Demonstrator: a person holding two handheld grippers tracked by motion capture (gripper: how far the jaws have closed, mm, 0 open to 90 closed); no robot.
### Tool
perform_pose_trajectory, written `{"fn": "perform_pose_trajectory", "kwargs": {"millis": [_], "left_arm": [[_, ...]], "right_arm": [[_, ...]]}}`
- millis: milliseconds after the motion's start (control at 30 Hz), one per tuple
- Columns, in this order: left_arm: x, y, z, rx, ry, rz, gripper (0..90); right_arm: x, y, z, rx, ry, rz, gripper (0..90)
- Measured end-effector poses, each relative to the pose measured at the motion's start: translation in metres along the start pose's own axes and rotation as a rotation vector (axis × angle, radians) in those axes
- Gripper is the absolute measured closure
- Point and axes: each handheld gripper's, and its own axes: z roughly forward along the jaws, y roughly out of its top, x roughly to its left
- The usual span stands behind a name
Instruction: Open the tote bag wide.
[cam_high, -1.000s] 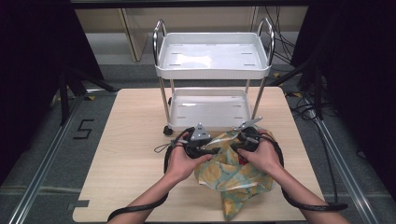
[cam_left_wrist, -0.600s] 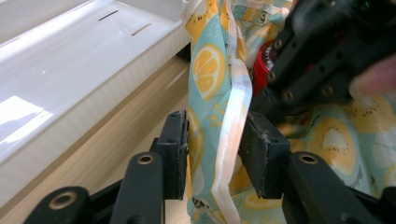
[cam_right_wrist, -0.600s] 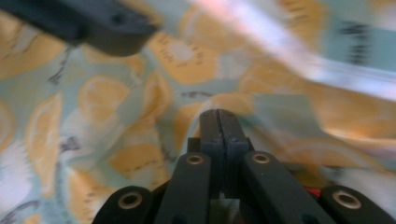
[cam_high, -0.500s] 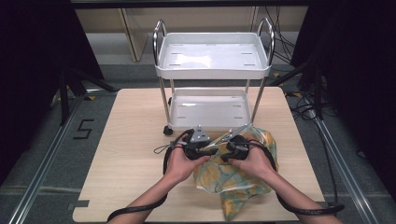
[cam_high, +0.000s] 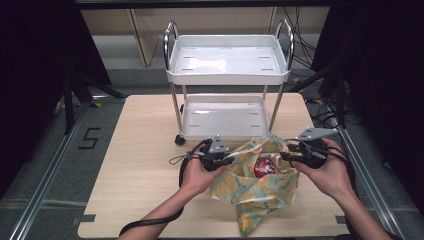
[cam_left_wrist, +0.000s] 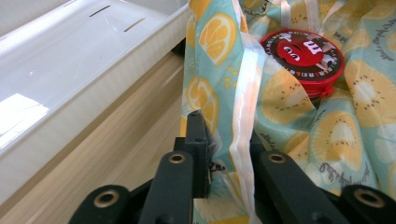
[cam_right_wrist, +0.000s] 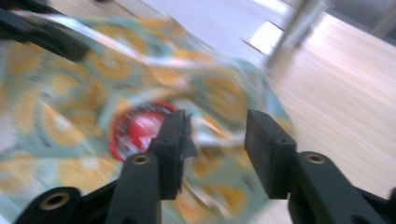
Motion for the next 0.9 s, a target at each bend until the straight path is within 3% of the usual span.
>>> {"fn": "perform_pose_trajectory", "kwargs": {"millis": [33,100,133,200,267,300,333,367,400,433,467,500,533,600,633,700,733,800,900], "left_arm": [[0.002,0.000,0.001,0.018,0.007,0.025,81.3],[0.003,0.000,0.003,0.032,0.009,0.036,82.8],[0.001,0.000,0.005,0.021,0.003,0.014,83.9],[0.004,0.000,0.006,0.043,0.009,0.038,85.6],[0.003,-0.001,0.010,0.040,0.003,0.005,87.6],[0.004,-0.002,0.011,0.048,0.003,0.005,88.4],[0.005,-0.003,0.012,0.053,0.004,0.001,88.9],[0.005,-0.004,0.013,0.059,0.004,-0.002,89.1],[0.009,-0.004,0.014,0.087,0.017,0.037,89.2],[0.008,-0.005,0.016,0.077,0.014,0.009,89.3],[0.009,-0.006,0.017,0.080,0.014,0.013,89.4],[0.011,-0.007,0.018,0.106,0.022,0.026,89.4],[0.010,-0.008,0.020,0.102,0.020,0.011,89.5],[0.012,-0.010,0.024,0.122,0.024,0.021,89.5],[0.013,-0.011,0.026,0.133,0.026,0.023,89.5],[0.013,-0.012,0.030,0.130,0.021,0.004,89.6],[0.013,-0.012,0.031,0.134,0.021,0.005,89.6],[0.014,-0.013,0.034,0.140,0.018,0.003,89.6],[0.014,-0.014,0.036,0.152,0.023,0.007,89.6]], "right_arm": [[-0.002,-0.003,-0.001,0.010,0.003,0.024,54.8],[-0.007,-0.013,0.004,0.029,0.009,0.029,53.1],[-0.008,-0.019,0.007,0.051,0.018,0.045,51.0],[-0.007,-0.024,0.012,0.079,0.023,0.087,50.5],[-0.014,-0.030,0.017,0.119,-0.014,0.047,52.2],[-0.014,-0.033,0.021,0.112,-0.027,0.052,55.7],[-0.015,-0.036,0.024,0.125,-0.014,0.074,64.7],[-0.014,-0.038,0.026,0.126,-0.011,0.089,67.6],[-0.016,-0.039,0.029,0.134,-0.031,0.066,70.5],[-0.018,-0.043,0.032,0.175,-0.023,0.051,75.6],[-0.022,-0.046,0.036,0.188,-0.019,0.014,80.9],[-0.022,-0.049,0.040,0.189,-0.024,0.029,82.0],[-0.019,-0.053,0.044,0.219,-0.024,0.072,83.3],[-0.022,-0.058,0.048,0.249,-0.012,0.091,85.9],[-0.023,-0.062,0.054,0.228,-0.029,0.087,86.6],[-0.025,-0.063,0.055,0.267,-0.012,0.119,87.9],[-0.028,-0.065,0.055,0.280,-0.010,0.081,88.6],[-0.027,-0.065,0.055,0.280,-0.015,0.069,88.8],[-0.023,-0.062,0.052,0.224,-0.026,0.081,86.9]]}}
